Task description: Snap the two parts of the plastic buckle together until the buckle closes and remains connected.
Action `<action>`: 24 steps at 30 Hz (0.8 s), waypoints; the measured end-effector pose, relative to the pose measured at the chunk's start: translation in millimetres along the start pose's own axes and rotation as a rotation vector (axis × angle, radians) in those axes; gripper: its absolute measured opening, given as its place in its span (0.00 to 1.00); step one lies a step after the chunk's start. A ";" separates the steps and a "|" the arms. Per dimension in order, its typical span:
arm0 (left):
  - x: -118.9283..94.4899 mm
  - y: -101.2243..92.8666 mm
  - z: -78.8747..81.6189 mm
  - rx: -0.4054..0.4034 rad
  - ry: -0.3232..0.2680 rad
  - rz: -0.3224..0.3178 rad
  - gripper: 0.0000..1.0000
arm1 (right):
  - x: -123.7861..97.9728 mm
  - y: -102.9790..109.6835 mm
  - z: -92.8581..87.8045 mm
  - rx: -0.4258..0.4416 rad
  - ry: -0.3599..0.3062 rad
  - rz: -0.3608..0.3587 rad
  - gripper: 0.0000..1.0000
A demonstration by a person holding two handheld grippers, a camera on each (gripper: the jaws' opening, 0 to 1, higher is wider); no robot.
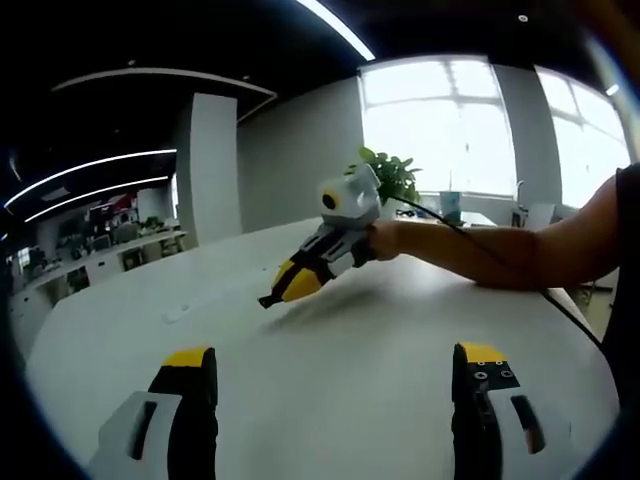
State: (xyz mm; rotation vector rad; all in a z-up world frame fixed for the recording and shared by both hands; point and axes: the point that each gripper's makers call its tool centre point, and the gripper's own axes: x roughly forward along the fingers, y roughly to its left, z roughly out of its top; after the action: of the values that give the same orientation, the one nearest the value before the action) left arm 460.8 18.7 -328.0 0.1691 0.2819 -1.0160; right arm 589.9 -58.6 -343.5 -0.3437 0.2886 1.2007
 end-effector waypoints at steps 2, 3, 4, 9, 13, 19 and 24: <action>1.4 -1.7 -1.1 0.004 0.006 -0.003 0.99 | -2.1 -2.3 -2.0 0.006 0.000 -0.005 0.10; 1.8 -2.7 -1.6 0.007 0.009 -0.007 0.99 | -3.0 -4.2 -2.6 0.008 0.000 -0.010 0.10; 2.3 -3.7 -2.3 0.008 0.014 -0.009 0.99 | -4.1 -5.4 -2.5 0.014 -0.004 -0.011 0.10; 3.0 -2.9 -5.6 0.006 0.026 -0.008 0.99 | 0.5 -12.5 3.2 0.005 -0.011 -0.013 0.10; 3.6 1.8 -10.2 0.020 0.047 0.018 0.99 | 6.5 -14.5 4.2 0.012 -0.008 0.001 0.10; 3.7 -0.8 -10.0 0.018 0.048 0.008 0.99 | 3.8 -16.7 -1.6 0.007 0.007 -0.007 0.10; 3.7 -2.2 -10.2 0.015 0.048 0.003 0.99 | 1.2 -18.4 -0.5 0.002 0.010 -0.017 0.10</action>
State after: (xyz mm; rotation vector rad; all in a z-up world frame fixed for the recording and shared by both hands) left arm 459.2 17.3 -338.8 0.2079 0.3176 -1.0119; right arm 607.7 -63.7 -342.5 -0.3500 0.2948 1.1818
